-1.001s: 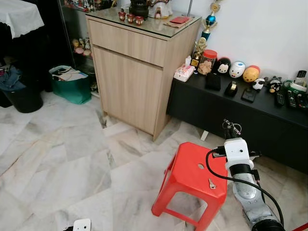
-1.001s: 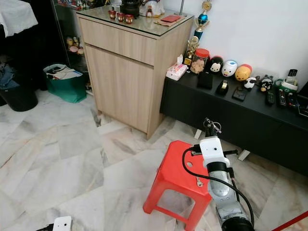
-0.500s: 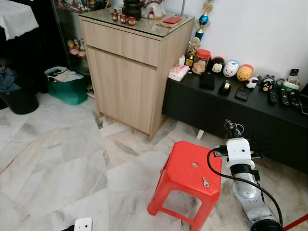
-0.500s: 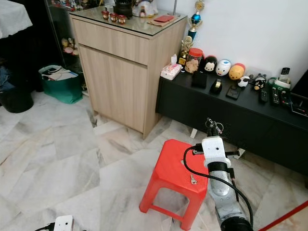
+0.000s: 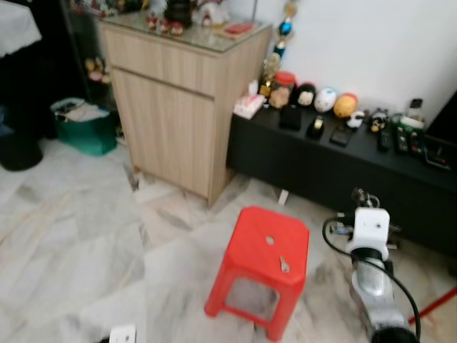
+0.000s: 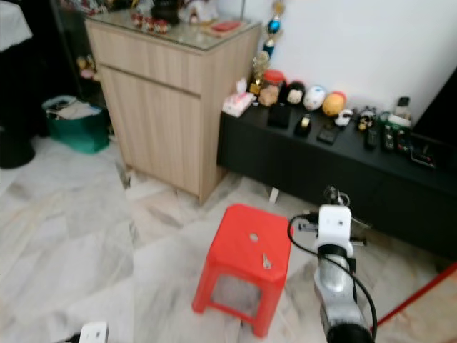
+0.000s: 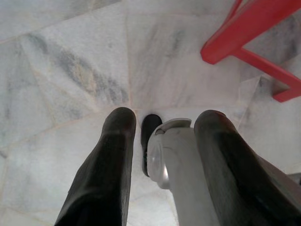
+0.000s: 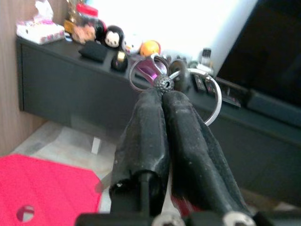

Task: Hang keys on a hook

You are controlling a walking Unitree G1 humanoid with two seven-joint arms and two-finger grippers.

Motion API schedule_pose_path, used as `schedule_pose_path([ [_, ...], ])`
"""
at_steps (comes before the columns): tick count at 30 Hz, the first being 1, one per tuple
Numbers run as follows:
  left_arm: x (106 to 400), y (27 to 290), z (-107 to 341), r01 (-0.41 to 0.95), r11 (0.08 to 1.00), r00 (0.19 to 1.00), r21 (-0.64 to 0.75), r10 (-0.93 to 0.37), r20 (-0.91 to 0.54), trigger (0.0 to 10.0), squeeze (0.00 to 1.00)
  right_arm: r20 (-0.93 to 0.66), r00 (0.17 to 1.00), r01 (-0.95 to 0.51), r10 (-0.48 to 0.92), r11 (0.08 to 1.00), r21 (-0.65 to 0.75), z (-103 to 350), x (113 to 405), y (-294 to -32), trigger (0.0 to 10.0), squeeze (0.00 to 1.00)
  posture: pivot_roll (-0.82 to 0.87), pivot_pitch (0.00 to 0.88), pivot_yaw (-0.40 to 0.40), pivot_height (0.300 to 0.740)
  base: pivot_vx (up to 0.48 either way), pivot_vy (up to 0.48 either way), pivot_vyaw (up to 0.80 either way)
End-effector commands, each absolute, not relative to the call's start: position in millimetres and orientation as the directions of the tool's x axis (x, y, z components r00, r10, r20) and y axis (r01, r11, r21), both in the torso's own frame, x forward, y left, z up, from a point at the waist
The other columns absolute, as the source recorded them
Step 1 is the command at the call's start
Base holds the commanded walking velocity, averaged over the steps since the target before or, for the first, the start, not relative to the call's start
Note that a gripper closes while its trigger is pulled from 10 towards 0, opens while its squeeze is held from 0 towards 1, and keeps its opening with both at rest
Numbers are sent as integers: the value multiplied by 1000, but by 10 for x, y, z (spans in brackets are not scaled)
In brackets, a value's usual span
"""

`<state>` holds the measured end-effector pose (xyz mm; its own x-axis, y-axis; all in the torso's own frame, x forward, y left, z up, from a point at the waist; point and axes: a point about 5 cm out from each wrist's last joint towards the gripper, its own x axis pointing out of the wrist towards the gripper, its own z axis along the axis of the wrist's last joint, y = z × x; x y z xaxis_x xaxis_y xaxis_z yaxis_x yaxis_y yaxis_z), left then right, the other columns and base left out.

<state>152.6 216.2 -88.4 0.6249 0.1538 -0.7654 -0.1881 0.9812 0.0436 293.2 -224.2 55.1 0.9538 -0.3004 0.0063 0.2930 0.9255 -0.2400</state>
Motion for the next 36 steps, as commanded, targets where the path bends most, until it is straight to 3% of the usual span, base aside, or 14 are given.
schedule_pose_path([
  [1, 1482, 2149, -908, -192, 981, 608, 41, 151, -779, 10000, 0, 14, 949, 310, -316, 922, -230, 594, 2957, -2288, 10000, 0, 74, 0, -130, 718, 0, 0, 0],
  [36, 1474, 2143, -911, -223, 975, 614, 6, 146, -776, 10000, 0, 28, 957, 288, -290, 929, -234, 624, 2993, -2237, 10000, 0, 76, 0, -132, 718, 0, 0, 0],
])
